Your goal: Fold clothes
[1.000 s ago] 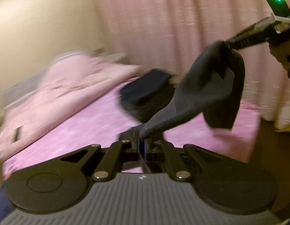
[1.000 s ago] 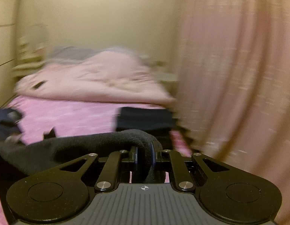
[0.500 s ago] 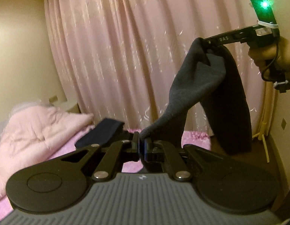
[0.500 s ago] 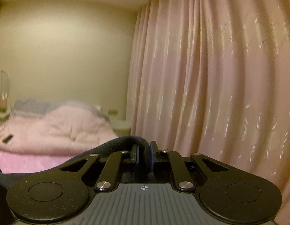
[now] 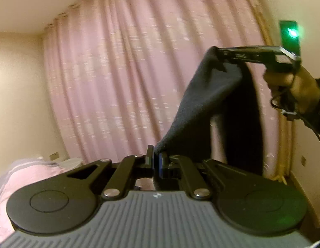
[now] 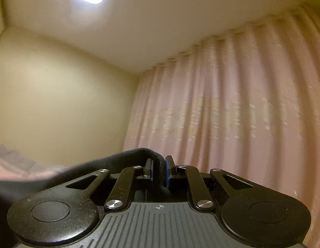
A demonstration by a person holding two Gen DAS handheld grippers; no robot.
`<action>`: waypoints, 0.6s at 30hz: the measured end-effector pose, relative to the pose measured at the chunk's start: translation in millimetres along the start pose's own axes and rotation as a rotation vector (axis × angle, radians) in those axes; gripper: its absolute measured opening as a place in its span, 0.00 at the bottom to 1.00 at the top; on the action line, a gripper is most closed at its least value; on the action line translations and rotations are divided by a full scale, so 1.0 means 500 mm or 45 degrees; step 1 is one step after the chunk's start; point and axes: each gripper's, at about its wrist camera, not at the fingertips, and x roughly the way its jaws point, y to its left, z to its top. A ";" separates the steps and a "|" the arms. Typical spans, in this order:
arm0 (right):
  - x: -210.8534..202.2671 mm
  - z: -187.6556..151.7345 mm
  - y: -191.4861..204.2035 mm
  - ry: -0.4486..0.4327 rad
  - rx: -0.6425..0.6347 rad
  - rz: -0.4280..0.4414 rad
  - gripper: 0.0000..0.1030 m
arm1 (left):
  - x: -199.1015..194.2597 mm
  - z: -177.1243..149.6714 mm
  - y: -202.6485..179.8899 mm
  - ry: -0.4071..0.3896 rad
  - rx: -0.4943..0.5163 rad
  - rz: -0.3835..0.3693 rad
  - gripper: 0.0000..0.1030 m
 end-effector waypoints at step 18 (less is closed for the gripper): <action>0.635 -0.902 0.372 1.183 -0.360 0.821 0.73 | 0.325 -0.679 0.315 1.092 -0.756 0.641 0.37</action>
